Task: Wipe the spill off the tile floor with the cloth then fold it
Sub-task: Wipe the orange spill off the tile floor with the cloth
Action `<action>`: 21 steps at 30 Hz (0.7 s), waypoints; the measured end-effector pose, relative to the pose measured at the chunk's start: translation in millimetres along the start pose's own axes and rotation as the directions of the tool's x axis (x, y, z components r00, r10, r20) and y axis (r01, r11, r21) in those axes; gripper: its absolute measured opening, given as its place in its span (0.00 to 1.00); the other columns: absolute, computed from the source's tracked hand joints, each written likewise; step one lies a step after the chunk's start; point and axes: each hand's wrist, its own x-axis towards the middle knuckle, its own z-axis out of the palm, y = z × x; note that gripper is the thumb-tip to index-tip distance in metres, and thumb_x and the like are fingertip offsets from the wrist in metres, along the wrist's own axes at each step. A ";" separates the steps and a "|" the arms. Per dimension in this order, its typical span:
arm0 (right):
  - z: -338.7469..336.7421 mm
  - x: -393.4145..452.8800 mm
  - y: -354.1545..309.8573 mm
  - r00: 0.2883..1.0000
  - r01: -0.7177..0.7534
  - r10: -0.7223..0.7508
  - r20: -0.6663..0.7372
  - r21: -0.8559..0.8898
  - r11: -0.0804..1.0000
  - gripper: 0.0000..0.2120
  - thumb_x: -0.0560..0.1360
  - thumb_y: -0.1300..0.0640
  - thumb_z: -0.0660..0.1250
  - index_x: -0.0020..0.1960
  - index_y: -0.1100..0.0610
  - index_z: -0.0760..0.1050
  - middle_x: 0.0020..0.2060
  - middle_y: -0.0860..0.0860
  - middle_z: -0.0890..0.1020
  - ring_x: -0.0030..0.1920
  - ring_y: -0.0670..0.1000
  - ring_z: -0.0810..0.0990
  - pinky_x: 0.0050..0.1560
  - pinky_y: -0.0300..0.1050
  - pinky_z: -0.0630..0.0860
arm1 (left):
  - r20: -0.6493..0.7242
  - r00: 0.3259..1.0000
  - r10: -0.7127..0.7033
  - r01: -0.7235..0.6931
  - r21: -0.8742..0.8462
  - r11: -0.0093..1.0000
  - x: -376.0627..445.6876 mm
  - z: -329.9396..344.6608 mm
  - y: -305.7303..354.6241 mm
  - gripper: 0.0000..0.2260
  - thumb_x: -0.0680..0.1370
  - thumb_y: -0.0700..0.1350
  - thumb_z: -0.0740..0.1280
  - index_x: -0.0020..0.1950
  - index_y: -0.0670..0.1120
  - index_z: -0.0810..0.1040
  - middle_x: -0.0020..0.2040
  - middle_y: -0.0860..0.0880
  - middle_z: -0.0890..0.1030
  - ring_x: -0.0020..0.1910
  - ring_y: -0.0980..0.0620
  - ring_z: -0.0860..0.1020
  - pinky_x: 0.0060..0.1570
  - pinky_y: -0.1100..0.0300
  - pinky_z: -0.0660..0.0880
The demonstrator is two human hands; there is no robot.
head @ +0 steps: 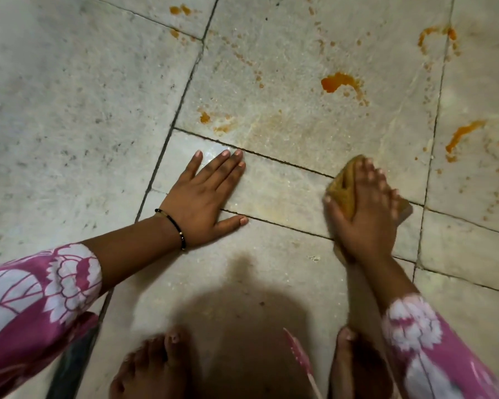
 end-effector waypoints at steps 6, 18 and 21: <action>8.1 46.0 -93.3 0.998 0.060 -0.060 -0.007 0.058 0.997 0.33 0.77 0.38 0.50 0.78 0.51 0.51 0.77 0.51 0.55 0.77 0.54 0.50 0.75 0.58 0.41 | -0.009 1.000 0.005 -0.005 0.006 1.000 0.4 -0.2 -0.9 0.39 0.75 0.68 0.50 0.77 0.42 0.53 0.77 0.45 0.54 0.76 0.48 0.51 0.73 0.43 0.46; -2.4 -26.8 18.1 0.948 -0.313 0.310 -0.074 -0.050 0.948 0.37 0.72 0.36 0.49 0.77 0.49 0.51 0.77 0.50 0.57 0.75 0.57 0.55 0.69 0.69 0.50 | -0.021 1.000 0.011 -0.012 -0.030 0.999 1.5 2.3 -3.5 0.39 0.75 0.68 0.50 0.77 0.44 0.54 0.77 0.46 0.55 0.76 0.49 0.52 0.73 0.45 0.46; 7.3 -44.5 -29.4 0.957 -0.277 0.273 -0.097 -0.030 0.960 0.36 0.72 0.41 0.52 0.76 0.55 0.54 0.74 0.56 0.63 0.72 0.61 0.59 0.69 0.68 0.50 | -0.067 0.997 0.023 -0.035 -0.194 0.980 2.9 -4.0 -10.4 0.32 0.77 0.62 0.53 0.75 0.43 0.61 0.76 0.45 0.60 0.75 0.48 0.57 0.73 0.47 0.49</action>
